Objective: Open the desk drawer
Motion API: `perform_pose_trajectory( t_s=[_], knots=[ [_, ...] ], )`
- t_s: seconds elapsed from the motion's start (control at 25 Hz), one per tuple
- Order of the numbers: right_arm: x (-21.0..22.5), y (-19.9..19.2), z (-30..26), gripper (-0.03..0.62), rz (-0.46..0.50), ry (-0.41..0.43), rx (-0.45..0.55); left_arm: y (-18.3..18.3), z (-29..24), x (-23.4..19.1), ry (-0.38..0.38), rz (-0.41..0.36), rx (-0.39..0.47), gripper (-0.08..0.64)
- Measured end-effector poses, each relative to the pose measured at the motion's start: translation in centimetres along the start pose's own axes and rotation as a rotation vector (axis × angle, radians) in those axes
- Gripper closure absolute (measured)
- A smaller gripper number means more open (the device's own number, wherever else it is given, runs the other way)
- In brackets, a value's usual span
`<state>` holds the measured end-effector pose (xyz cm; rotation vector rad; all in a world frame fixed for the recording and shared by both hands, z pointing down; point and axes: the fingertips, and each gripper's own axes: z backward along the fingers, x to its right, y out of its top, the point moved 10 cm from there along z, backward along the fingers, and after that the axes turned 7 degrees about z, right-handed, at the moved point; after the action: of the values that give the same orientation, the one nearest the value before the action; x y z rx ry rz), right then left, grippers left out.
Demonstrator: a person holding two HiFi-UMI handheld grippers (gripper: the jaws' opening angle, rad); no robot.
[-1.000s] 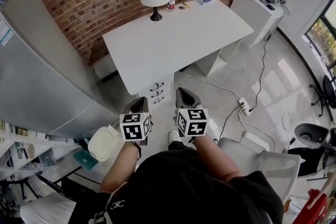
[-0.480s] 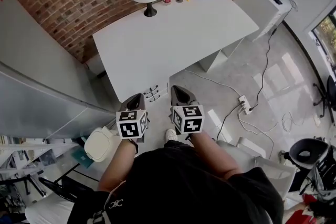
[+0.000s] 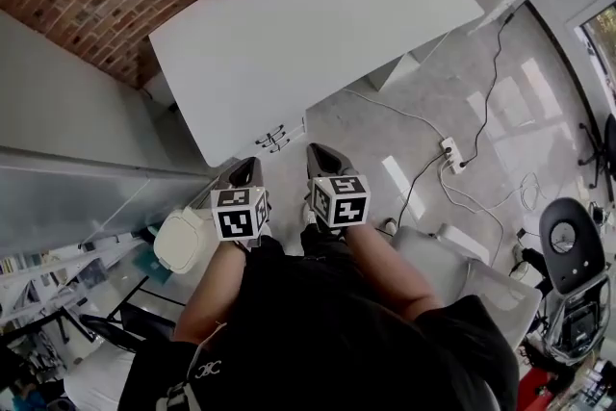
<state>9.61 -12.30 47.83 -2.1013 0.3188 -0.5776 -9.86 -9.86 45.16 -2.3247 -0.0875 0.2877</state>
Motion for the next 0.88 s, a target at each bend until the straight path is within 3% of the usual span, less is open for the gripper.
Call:
perform_pose_trajectory(
  t_s=[0.28,0.64,0.88],
  knots=[
    [0.6,-4.6,-4.2,0.592,-0.186,0.087,-0.079,-2.5,-1.7,-1.0,0.0,0.002,-0.065,0.561],
    [3.3,-9.4,-10.6,0.592,-0.611,0.119,-0.094,-5.3,-3.6,-3.4,0.026,0.047,-0.127,0.561],
    [4.6,-12.8,-14.6,0.592,-0.738,0.161,-0.081,-7.3,-3.6,-5.3,0.056,0.067,-0.171,0.561]
  ],
)
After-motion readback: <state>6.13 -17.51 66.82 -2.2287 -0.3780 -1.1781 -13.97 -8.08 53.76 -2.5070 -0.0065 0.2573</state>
